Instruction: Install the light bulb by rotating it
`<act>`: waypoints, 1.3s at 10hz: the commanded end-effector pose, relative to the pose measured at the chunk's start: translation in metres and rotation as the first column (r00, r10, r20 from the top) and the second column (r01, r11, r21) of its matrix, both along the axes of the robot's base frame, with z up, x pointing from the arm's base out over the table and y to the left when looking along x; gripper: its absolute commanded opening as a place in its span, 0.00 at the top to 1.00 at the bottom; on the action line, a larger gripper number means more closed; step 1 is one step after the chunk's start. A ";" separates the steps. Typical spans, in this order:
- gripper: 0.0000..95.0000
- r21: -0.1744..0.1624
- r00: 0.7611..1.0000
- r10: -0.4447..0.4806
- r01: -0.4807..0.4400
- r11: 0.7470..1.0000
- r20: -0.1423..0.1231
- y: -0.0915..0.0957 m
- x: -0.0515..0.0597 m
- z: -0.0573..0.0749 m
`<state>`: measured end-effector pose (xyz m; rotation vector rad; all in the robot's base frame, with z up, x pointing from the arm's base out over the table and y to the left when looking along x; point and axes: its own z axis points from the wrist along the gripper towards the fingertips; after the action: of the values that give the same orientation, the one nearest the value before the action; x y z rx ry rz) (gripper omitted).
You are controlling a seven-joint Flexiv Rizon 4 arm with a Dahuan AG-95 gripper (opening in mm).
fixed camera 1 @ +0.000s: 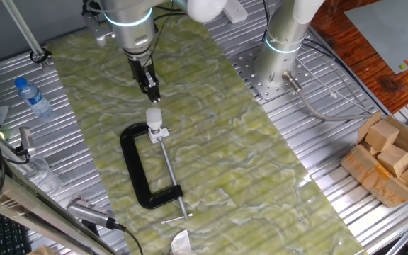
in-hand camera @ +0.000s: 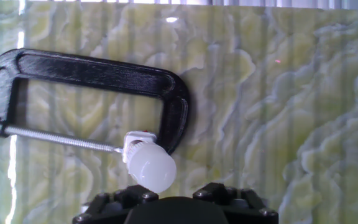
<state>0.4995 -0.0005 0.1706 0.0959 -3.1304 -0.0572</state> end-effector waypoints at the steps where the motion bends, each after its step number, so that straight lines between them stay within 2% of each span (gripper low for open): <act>1: 1.00 -0.015 1.000 0.007 -0.007 1.000 -0.004 0.000 0.000 -0.001; 4: 1.00 -0.017 1.000 0.023 -0.023 1.000 0.014 0.000 0.000 -0.001; 5: 1.00 -0.018 0.999 0.035 -0.034 0.999 0.030 0.000 0.000 -0.001; 8: 1.00 -0.037 0.997 0.052 -0.050 0.998 0.051 0.000 0.000 -0.001; 13: 1.00 -0.037 0.997 0.052 -0.050 0.998 0.051 0.000 0.000 -0.001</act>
<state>0.5003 0.0000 0.1701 0.1805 -3.1758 0.0020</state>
